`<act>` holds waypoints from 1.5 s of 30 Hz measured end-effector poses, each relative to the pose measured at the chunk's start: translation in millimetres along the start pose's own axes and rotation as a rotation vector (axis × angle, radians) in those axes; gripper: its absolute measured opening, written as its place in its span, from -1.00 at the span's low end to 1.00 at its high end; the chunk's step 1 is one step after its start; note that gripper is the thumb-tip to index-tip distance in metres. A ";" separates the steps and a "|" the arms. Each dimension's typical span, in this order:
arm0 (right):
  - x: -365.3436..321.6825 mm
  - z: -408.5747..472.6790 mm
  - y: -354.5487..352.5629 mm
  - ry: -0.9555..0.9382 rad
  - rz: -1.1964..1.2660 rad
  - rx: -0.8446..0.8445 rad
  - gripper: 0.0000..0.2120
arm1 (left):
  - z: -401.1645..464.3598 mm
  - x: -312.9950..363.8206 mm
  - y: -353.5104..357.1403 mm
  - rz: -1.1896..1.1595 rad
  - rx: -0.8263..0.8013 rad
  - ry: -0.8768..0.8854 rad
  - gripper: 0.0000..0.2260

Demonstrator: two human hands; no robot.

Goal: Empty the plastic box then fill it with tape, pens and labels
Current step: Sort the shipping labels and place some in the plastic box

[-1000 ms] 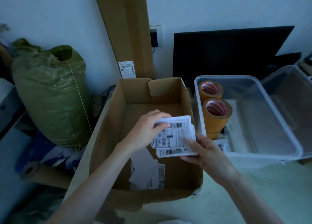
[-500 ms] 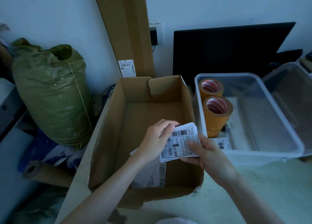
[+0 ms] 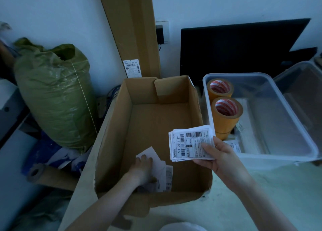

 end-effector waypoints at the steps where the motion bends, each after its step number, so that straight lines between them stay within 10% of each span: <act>1: 0.2 -0.3 0.5 0.005 0.004 0.001 -0.78 | 0.1 2.3 4.3 0.067 -0.001 0.021 -0.28; 12: -3.2 -1.5 3.7 0.014 0.029 0.016 -0.80 | 3.9 22.9 -3.3 0.349 0.205 0.143 -0.60; 20: 2.5 -3.7 4.0 0.023 -0.003 0.047 -0.78 | -3.1 -9.5 -47.7 -0.415 0.565 -0.081 -0.89; 31: -1.0 1.0 12.5 0.003 -0.082 0.040 -0.77 | -111.2 36.1 -107.2 -1.552 0.696 0.266 -0.81; 45: -1.0 0.3 12.7 -0.039 -0.087 -0.082 -0.76 | -87.8 73.4 -99.8 -1.011 0.504 0.471 -0.92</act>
Point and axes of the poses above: each hand's wrist, its own z-axis towards the middle knuckle, its own y-axis out of the palm, x = y × z, the point moved 4 cm from there along z, towards the middle knuckle, and after that the axes turned 12 degrees about -z, right-handed, at the moved point
